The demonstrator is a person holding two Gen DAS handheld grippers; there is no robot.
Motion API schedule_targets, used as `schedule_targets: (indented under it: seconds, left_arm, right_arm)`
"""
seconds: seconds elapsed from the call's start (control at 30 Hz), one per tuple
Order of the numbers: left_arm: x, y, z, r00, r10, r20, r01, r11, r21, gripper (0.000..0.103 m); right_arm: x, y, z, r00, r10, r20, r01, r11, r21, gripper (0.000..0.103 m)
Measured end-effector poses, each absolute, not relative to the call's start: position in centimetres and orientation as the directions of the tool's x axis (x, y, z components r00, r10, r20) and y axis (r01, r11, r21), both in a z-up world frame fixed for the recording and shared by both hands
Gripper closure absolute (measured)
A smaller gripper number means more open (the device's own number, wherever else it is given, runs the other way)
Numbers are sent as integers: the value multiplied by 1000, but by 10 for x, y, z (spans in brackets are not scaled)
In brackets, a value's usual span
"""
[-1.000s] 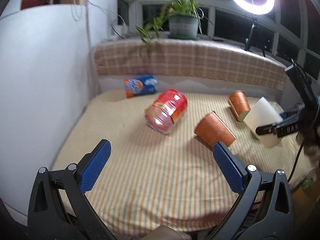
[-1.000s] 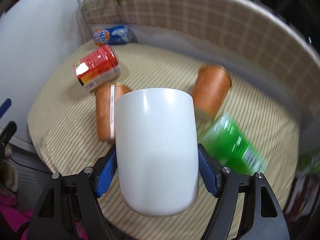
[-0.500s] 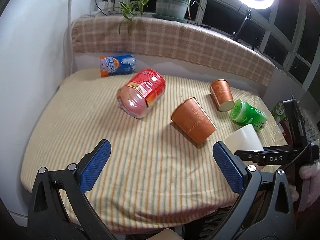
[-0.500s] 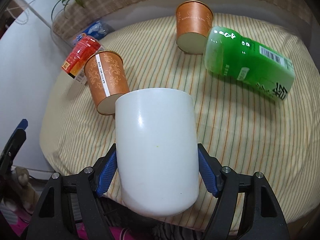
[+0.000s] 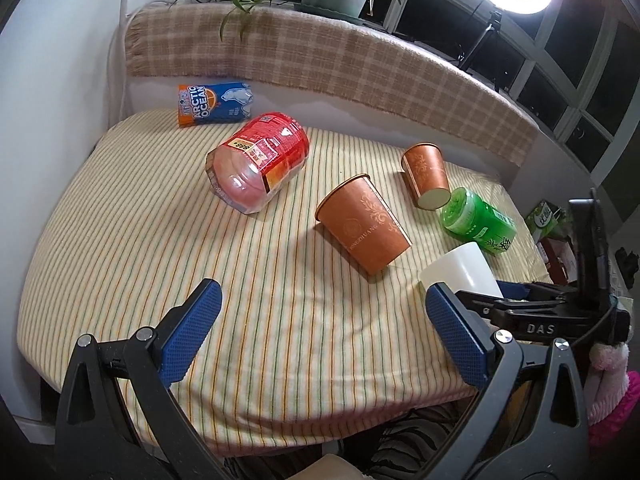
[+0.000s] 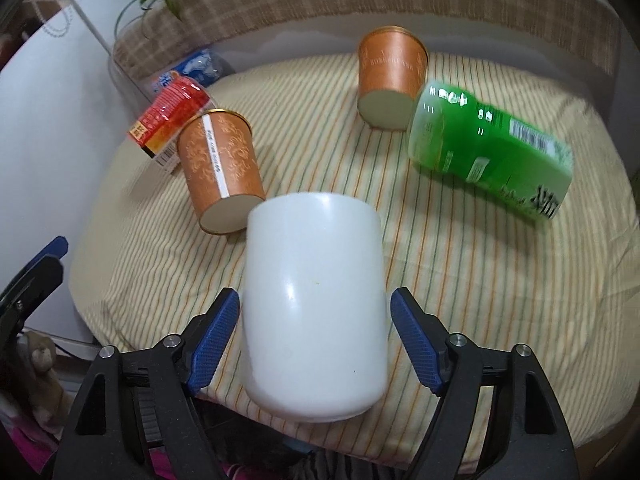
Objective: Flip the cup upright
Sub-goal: 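Lift the white cup with the right gripper toward the left gripper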
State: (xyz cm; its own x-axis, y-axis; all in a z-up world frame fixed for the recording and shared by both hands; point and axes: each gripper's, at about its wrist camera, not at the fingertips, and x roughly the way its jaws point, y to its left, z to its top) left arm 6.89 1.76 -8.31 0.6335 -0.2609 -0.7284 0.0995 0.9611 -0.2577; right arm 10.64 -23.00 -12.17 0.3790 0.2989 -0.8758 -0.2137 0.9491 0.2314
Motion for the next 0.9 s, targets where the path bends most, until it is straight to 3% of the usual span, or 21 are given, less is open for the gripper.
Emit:
schedule_targets:
  seconds: [0.2,0.4,0.63,0.9]
  left_arm:
    - [71,7,-84,613,-285,-736,112,955,-276,0]
    - [82,-16,-92,524,-403,-750,107,905,-412,0]
    - [106,-52,-108,410,-511,-756,-19,824,-567,0]
    - [122,-81,-134,315,-537,-783,-143,788,-598,0]
  right_arm:
    - [89,-233,-100,463,258,-848,-255,955,151,23]
    - [63,-256,-85,545,227,-807,-235,965,112,23]
    - [36,-301,-80,590,199,-783,-161,979,128,23]
    - [14,-344,-79,632,172,-756,-89,985,149,23]
